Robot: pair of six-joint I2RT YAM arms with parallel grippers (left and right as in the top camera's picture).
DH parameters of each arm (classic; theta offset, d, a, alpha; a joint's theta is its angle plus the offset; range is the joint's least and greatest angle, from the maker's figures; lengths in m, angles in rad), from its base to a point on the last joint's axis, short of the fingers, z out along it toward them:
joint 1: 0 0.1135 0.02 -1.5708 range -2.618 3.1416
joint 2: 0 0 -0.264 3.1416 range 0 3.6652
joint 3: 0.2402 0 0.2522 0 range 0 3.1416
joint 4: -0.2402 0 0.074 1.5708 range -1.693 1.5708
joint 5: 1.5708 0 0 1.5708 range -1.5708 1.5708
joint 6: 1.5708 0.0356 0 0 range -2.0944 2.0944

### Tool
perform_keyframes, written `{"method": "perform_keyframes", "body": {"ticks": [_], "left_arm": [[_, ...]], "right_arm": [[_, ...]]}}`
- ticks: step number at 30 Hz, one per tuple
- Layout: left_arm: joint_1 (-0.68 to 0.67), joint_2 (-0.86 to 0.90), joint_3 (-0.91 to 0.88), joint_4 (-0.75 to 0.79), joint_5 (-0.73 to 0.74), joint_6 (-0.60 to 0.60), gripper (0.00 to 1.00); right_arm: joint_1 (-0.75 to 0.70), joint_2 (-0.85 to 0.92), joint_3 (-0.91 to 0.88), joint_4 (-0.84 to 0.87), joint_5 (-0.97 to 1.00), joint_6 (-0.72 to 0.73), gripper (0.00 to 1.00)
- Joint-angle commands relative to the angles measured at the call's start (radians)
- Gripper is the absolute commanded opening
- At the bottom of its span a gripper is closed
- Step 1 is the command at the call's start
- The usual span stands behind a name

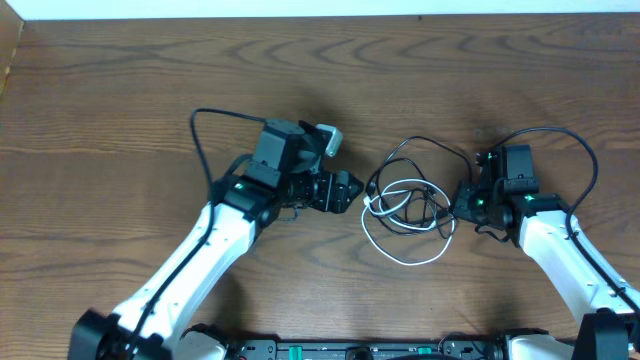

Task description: Untangle cables

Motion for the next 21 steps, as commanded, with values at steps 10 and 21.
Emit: {"method": "perform_keyframes", "body": {"ticks": [10,21], "left_arm": [[-0.129,0.198,-0.007,0.227,0.035,0.008,0.73],[-0.133,0.335,-0.007,0.368,0.032,-0.063,0.62]], "right_arm": [[0.003,-0.001,0.002,0.000,-0.083,-0.039,0.01],[0.003,-0.001,0.002,0.000,-0.082,-0.039,0.01]]}}
